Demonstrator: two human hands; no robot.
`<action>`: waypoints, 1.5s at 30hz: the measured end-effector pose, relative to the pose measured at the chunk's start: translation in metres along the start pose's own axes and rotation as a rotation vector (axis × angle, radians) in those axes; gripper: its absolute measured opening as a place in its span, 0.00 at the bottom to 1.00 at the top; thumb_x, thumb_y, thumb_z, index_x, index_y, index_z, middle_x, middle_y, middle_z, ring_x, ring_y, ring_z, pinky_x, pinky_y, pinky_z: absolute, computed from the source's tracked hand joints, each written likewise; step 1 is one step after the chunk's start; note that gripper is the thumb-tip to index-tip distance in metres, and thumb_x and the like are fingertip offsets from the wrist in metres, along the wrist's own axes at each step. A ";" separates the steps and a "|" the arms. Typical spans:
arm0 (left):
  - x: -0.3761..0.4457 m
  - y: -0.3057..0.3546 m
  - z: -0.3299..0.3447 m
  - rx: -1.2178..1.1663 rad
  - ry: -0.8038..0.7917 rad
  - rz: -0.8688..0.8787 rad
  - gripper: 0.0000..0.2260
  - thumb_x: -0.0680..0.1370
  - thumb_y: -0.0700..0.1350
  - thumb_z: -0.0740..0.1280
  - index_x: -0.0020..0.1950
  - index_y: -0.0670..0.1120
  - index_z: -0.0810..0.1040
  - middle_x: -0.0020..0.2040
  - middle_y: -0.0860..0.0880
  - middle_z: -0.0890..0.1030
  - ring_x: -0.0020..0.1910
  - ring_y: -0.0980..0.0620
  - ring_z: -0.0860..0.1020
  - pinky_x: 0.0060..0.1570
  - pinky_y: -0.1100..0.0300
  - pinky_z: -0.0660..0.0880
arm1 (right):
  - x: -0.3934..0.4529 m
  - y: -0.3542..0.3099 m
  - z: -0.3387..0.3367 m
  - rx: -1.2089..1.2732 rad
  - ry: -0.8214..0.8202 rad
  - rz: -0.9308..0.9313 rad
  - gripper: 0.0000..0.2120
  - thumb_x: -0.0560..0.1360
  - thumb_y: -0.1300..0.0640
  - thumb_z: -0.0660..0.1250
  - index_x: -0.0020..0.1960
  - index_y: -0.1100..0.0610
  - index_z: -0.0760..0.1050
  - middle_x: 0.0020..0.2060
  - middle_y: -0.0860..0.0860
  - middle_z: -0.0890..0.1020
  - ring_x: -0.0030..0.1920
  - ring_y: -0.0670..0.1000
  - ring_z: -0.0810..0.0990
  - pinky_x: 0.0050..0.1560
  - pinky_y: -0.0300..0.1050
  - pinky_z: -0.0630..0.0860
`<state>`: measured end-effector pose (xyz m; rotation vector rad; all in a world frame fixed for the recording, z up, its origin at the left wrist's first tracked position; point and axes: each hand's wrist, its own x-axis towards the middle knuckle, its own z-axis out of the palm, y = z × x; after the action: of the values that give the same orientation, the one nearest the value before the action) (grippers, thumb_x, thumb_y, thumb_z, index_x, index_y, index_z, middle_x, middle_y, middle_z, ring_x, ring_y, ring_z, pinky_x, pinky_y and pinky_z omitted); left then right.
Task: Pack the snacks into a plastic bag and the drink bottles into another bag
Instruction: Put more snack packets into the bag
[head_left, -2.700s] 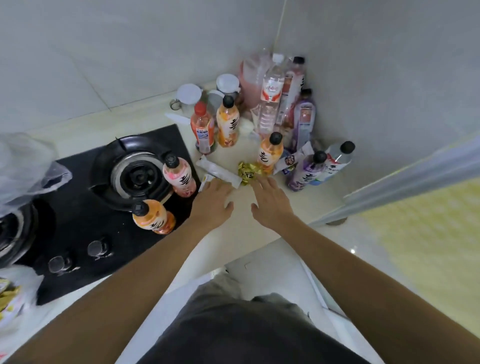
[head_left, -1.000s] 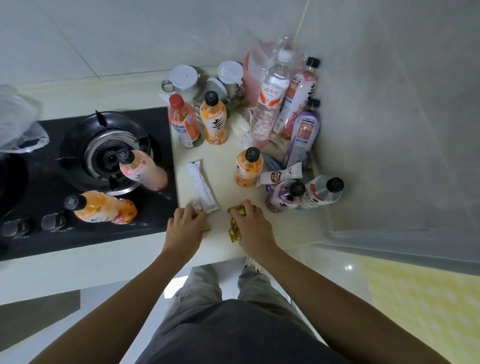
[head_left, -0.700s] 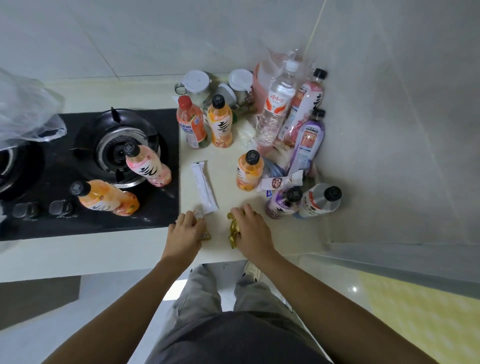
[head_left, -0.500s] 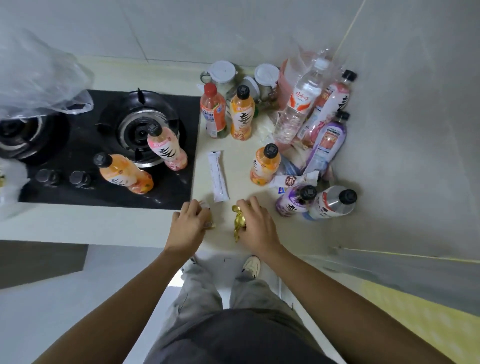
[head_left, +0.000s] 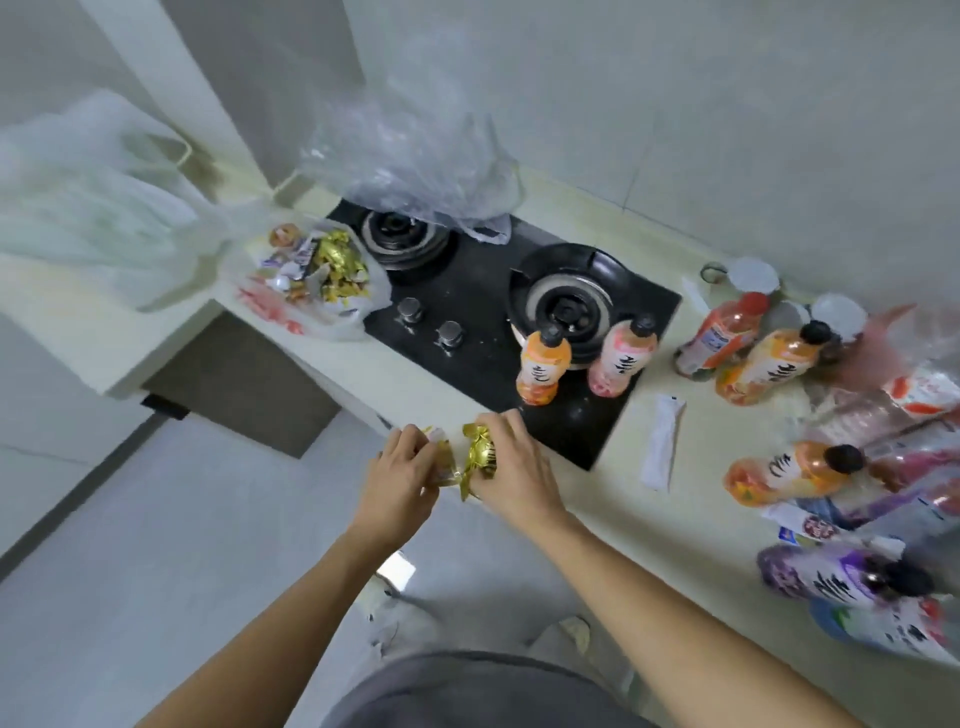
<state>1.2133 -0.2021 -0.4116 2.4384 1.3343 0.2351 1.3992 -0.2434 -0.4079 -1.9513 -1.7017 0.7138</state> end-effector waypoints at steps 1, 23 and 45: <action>-0.008 -0.023 -0.011 -0.017 0.026 -0.038 0.15 0.70 0.39 0.73 0.51 0.51 0.73 0.51 0.52 0.70 0.46 0.48 0.69 0.37 0.53 0.71 | 0.014 -0.021 0.013 0.004 -0.018 -0.028 0.31 0.66 0.59 0.79 0.63 0.45 0.68 0.58 0.46 0.70 0.54 0.54 0.79 0.52 0.52 0.79; 0.135 -0.331 -0.166 -0.136 0.146 -0.137 0.13 0.73 0.46 0.70 0.42 0.53 0.65 0.49 0.52 0.69 0.48 0.50 0.69 0.39 0.53 0.73 | 0.338 -0.224 0.117 0.011 0.020 0.056 0.31 0.65 0.54 0.77 0.64 0.49 0.69 0.61 0.50 0.73 0.62 0.57 0.75 0.61 0.60 0.75; 0.315 -0.440 -0.155 -0.039 -0.269 0.152 0.15 0.71 0.50 0.76 0.49 0.44 0.75 0.55 0.45 0.72 0.55 0.43 0.69 0.47 0.46 0.76 | 0.454 -0.231 0.153 -0.377 0.049 0.240 0.28 0.77 0.48 0.74 0.73 0.51 0.71 0.73 0.47 0.68 0.57 0.56 0.82 0.50 0.52 0.81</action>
<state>0.9925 0.3152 -0.4420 2.4376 1.0233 -0.0295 1.1728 0.2373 -0.4168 -2.4392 -1.6844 0.4411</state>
